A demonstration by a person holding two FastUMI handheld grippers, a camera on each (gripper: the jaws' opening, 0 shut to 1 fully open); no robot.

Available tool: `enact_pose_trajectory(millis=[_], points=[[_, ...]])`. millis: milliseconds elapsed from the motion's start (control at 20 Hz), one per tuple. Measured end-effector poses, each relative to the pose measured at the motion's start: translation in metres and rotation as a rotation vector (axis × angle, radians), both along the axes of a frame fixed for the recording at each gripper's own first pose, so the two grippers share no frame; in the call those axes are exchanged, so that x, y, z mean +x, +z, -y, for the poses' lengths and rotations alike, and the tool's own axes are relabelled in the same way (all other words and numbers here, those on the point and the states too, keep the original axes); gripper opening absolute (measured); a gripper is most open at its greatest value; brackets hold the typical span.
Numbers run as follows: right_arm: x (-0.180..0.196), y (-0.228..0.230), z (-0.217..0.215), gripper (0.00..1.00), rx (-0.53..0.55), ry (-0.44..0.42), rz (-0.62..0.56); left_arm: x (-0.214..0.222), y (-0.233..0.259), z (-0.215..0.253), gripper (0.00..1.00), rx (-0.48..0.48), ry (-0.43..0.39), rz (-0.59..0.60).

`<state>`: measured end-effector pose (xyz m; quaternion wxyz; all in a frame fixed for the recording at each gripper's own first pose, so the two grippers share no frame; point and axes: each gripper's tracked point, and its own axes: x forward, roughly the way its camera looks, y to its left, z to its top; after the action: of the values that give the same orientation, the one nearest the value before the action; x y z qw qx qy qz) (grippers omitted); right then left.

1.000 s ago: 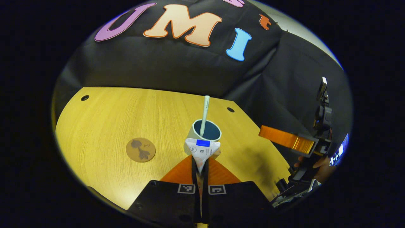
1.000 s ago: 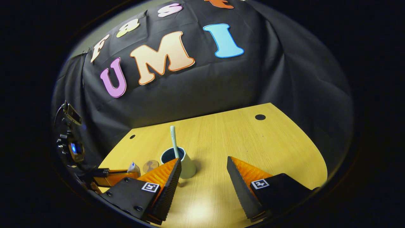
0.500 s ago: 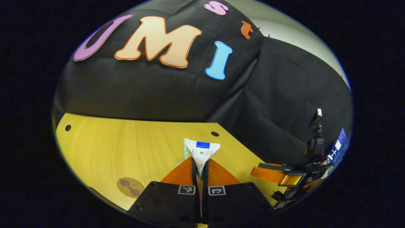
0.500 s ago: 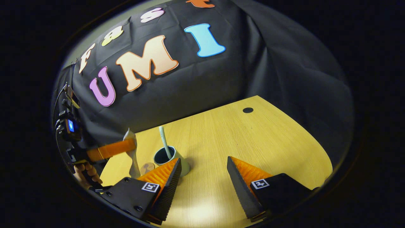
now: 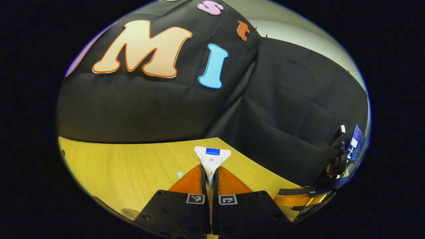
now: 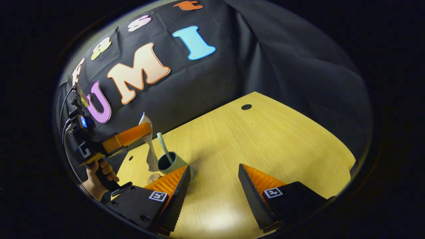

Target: Put the toothbrush and toothpaste on the desktop into the cup, then pick up the cup and place it on the coaster on the desktop.

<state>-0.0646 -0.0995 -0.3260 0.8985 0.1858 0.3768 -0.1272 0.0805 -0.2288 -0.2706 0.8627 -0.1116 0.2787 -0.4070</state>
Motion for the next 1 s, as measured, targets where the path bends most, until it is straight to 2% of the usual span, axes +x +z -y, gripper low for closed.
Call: enact_pose_trajectory(millis=[250,600,700,900,1000], points=[[-0.025,0.005,0.010,0.89,-0.036,-0.025,-0.029,0.017,-0.002,-0.001,0.01,-0.048,0.059,0.023],[-0.037,-0.003,0.008,0.89,-0.022,-0.064,-0.061,0.015,-0.016,-0.004,0.04,-0.015,0.073,0.062],[-0.033,-0.001,0.005,0.89,-0.033,-0.053,-0.055,0.009,-0.022,-0.008,0.05,0.004,0.079,0.060],[-0.025,0.001,-0.005,0.89,-0.036,-0.003,-0.049,-0.009,-0.033,-0.019,0.08,0.006,0.095,-0.021],[-0.019,0.002,-0.010,0.89,-0.049,0.023,-0.040,-0.010,-0.027,-0.024,0.47,-0.002,0.116,-0.001]])
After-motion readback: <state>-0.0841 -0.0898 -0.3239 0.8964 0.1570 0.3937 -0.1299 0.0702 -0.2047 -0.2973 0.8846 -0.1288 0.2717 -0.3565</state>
